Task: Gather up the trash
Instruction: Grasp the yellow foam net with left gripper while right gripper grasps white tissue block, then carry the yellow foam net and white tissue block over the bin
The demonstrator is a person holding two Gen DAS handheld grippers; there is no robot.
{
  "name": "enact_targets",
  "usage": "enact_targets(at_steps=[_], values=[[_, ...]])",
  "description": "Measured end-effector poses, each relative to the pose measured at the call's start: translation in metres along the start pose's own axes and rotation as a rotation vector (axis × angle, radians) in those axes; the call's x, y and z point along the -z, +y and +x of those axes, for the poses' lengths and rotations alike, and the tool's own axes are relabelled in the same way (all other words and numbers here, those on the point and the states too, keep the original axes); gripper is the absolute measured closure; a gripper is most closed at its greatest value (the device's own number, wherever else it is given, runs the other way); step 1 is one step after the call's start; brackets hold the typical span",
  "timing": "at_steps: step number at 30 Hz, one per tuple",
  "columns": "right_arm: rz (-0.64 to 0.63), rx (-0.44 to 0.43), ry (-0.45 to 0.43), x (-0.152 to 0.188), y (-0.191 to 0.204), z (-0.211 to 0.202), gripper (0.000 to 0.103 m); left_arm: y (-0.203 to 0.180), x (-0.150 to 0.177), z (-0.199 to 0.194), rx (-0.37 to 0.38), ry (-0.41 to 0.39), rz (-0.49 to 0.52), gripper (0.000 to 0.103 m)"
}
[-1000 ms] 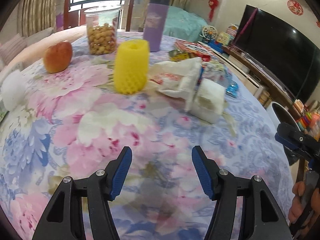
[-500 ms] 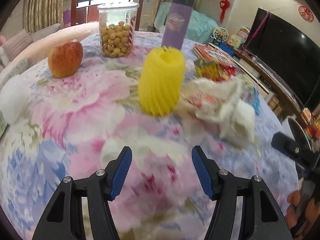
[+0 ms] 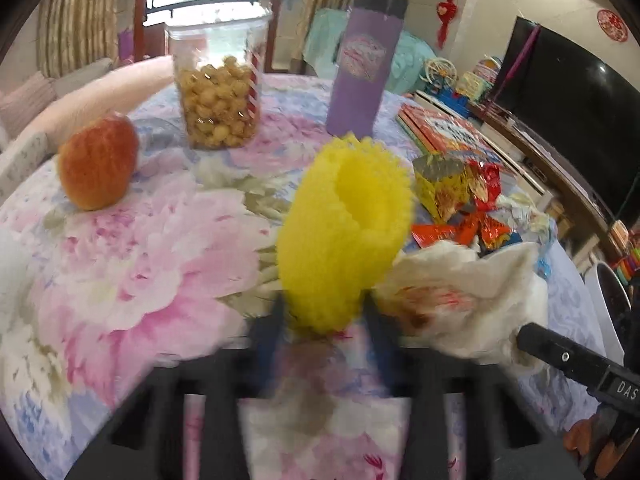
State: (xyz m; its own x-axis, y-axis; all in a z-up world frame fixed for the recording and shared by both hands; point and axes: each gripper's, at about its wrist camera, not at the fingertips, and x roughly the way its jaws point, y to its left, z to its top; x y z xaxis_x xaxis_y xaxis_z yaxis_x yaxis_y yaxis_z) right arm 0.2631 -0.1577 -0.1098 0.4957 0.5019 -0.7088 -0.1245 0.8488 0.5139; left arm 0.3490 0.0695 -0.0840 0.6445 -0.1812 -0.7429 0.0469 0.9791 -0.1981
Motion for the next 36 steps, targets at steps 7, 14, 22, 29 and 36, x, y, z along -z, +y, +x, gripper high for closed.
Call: enact_targets(at_steps=[7,14,22,29,36], values=[[0.006,-0.028,-0.049,0.004,-0.007,-0.023,0.074,-0.004,0.005,-0.015,-0.009,-0.045,0.029,0.087],[-0.006,-0.037,-0.077,0.010,-0.011,-0.048,0.075,-0.010,0.023,-0.051,0.014,-0.079,0.031,0.088],[-0.002,-0.033,-0.114,0.018,-0.020,-0.081,0.074,-0.029,0.051,-0.091,0.086,-0.069,0.041,0.088],[0.007,-0.017,-0.137,0.027,-0.033,-0.108,0.075,-0.063,0.067,-0.100,0.123,-0.039,0.111,0.088],[0.021,0.003,-0.167,0.035,-0.050,-0.134,0.074,-0.098,0.072,-0.106,0.159,-0.027,0.170,0.088]])
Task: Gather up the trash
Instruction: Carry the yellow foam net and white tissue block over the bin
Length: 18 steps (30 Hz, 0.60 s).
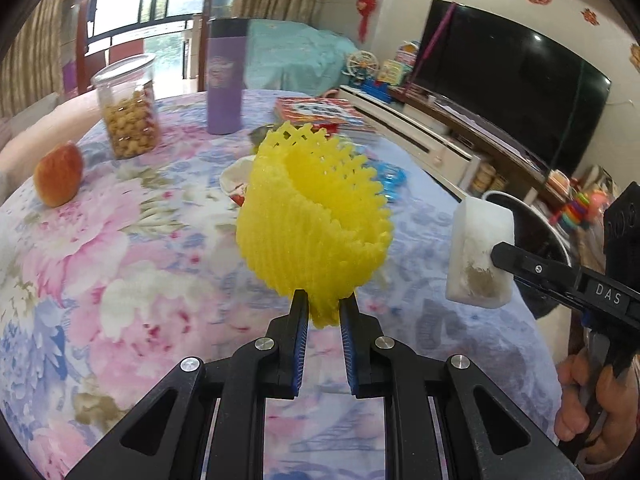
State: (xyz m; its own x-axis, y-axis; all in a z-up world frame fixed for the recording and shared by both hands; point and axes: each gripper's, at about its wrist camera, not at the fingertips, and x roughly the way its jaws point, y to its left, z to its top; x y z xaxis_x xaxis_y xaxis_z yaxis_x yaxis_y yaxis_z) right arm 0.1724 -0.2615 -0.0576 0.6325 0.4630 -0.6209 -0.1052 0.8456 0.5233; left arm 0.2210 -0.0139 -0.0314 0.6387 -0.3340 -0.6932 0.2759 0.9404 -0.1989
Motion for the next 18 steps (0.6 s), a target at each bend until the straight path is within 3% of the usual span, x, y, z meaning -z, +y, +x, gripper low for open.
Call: enact_targets(at_steps=[18], values=[[0.044,0.049,-0.081,0.001,-0.045,-0.059,0.075,-0.068,-0.005,0.012,0.081,0.021,0.116,0.089]])
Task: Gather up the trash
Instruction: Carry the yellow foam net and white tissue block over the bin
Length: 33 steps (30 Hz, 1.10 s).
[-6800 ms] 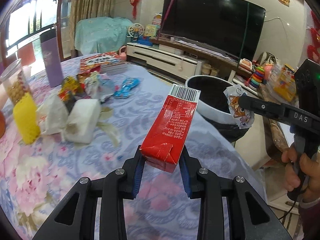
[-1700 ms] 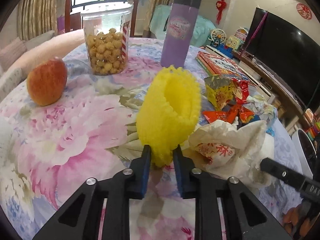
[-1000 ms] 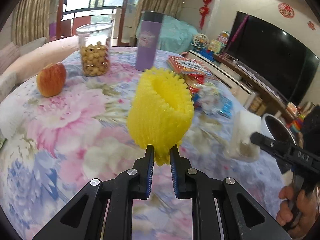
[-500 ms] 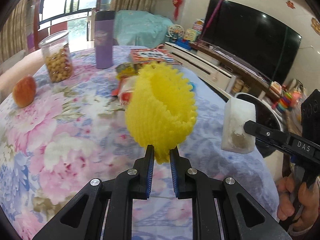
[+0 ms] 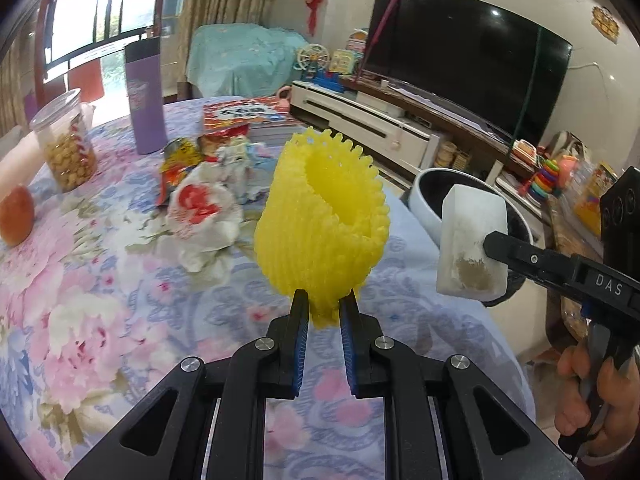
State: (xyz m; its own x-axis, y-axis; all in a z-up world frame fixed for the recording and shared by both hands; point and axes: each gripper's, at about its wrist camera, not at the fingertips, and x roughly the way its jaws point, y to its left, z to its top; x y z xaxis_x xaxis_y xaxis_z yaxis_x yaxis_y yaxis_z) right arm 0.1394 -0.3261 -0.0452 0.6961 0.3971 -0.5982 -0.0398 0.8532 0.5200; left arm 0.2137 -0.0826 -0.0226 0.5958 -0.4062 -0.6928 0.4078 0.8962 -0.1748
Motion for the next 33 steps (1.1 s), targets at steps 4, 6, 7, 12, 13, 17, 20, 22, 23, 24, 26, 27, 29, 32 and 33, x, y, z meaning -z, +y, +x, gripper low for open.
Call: enact_targets(at_steps=[4,6,7,12,13,17,20,22,23,24,26,27,29,32,33], values=[[0.010,0.016,-0.020,-0.004,-0.012,-0.011,0.074,-0.015,-0.004,0.006,0.015,0.007,0.031,0.089],[0.015,0.022,-0.027,-0.006,-0.017,-0.017,0.075,-0.023,-0.005,0.010,0.028,0.013,0.047,0.089],[0.017,0.027,-0.031,-0.007,-0.019,-0.020,0.074,-0.026,-0.006,0.011,0.032,0.014,0.052,0.089],[0.021,0.047,-0.048,-0.009,-0.030,-0.033,0.075,-0.042,-0.011,0.022,0.049,0.024,0.084,0.089],[0.023,0.049,-0.052,-0.010,-0.033,-0.036,0.075,-0.045,-0.012,0.024,0.052,0.026,0.090,0.089],[0.031,0.061,-0.068,-0.013,-0.041,-0.046,0.074,-0.055,-0.015,0.031,0.061,0.032,0.106,0.089],[0.035,0.071,-0.078,-0.015,-0.047,-0.051,0.074,-0.062,-0.018,0.036,0.065,0.034,0.118,0.089],[0.039,0.076,-0.082,-0.015,-0.050,-0.054,0.074,-0.065,-0.019,0.039,0.067,0.037,0.123,0.089],[0.041,0.078,-0.085,-0.016,-0.052,-0.055,0.074,-0.068,-0.019,0.040,0.068,0.039,0.126,0.089],[0.043,0.082,-0.088,-0.016,-0.054,-0.056,0.074,-0.070,-0.020,0.042,0.071,0.041,0.130,0.089],[0.046,0.089,-0.092,-0.016,-0.058,-0.058,0.074,-0.073,-0.022,0.045,0.073,0.043,0.136,0.089],[0.048,0.092,-0.093,-0.016,-0.059,-0.059,0.074,-0.076,-0.022,0.046,0.075,0.044,0.140,0.089],[0.052,0.100,-0.095,-0.016,-0.061,-0.060,0.074,-0.079,-0.024,0.050,0.079,0.047,0.146,0.089],[0.057,0.114,-0.099,-0.017,-0.067,-0.061,0.074,-0.085,-0.028,0.056,0.087,0.052,0.155,0.089],[0.058,0.117,-0.100,-0.017,-0.069,-0.062,0.074,-0.088,-0.030,0.059,0.089,0.055,0.160,0.089]])
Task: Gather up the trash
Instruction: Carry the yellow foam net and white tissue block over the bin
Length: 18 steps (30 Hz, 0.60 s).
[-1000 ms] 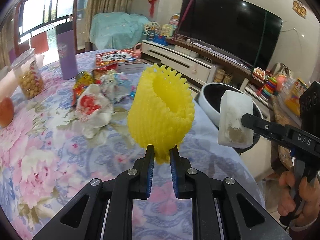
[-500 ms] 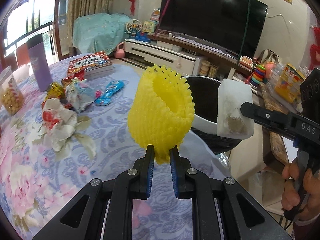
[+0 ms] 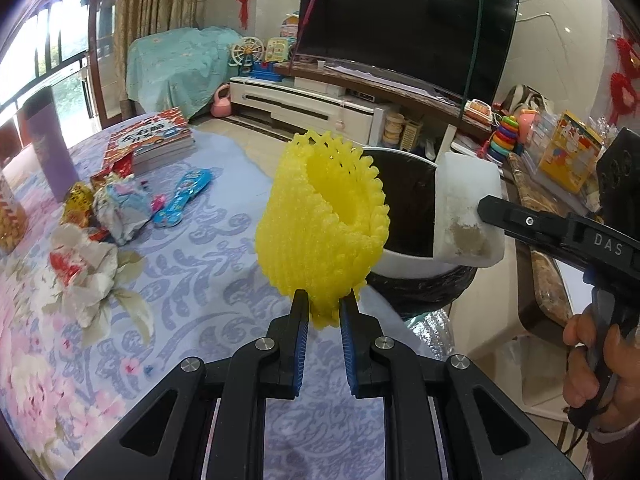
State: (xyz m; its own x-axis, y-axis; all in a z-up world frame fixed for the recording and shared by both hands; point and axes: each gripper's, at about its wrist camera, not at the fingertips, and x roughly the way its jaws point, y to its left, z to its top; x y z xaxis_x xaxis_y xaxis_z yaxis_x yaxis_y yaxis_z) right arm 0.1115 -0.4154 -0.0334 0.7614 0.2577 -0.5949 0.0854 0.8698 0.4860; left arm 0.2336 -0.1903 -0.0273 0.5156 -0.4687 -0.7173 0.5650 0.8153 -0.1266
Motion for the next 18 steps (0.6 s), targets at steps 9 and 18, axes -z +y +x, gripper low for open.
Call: enact_targets(at_steps=[9,18], values=[[-0.001,0.056,-0.006,-0.012,-0.014,0.000,0.074,-0.015,-0.024,0.022,0.022,0.008,0.019,0.089],[-0.013,0.109,0.007,-0.027,-0.029,0.008,0.074,-0.026,-0.050,0.054,0.044,0.030,0.026,0.089]])
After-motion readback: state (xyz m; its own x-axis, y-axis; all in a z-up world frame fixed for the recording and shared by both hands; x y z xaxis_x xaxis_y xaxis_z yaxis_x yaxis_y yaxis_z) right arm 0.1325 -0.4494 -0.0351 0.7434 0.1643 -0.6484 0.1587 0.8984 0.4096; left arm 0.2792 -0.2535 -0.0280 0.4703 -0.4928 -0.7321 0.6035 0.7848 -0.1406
